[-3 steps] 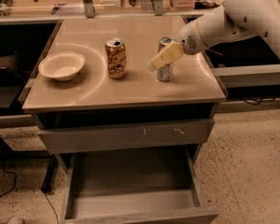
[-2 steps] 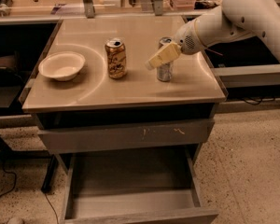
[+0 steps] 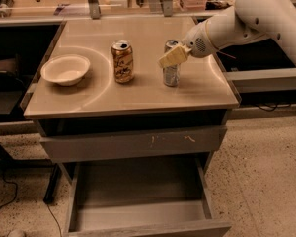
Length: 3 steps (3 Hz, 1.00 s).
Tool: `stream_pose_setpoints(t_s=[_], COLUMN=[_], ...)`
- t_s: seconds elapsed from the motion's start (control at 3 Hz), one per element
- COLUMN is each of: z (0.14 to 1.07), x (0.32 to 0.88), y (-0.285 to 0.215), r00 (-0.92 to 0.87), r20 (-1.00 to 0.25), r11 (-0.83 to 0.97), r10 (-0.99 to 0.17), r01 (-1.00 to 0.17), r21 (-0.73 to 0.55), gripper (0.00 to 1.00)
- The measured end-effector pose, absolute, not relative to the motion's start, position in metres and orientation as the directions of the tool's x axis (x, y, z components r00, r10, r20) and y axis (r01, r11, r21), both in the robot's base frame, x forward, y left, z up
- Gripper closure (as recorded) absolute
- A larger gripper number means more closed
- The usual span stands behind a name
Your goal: Place redbull can into middle drawer
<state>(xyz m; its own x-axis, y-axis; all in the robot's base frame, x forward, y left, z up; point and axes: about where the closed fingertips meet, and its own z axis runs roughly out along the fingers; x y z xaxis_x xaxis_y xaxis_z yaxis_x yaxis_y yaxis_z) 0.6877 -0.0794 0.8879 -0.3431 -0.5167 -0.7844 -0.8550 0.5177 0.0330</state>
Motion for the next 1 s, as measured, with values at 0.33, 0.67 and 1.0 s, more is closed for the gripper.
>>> stream_pose_setpoints(t_s=[0.33, 0.67, 1.0], z=[0.892, 0.905, 0.913], x=[0.683, 0.659, 0.603], y=[-0.078, -0.095, -0.124], r00=[-0.324, -0.334, -0.394], r20=[-0.783, -0.766, -0.737], r11=[0.500, 0.535, 0.607], r10=[-0.531, -0.549, -0.549], r01=[-0.866, -0.845, -0.794], r21=[0.018, -0.015, -0.028], gripper=[0.83, 1.00, 1.00])
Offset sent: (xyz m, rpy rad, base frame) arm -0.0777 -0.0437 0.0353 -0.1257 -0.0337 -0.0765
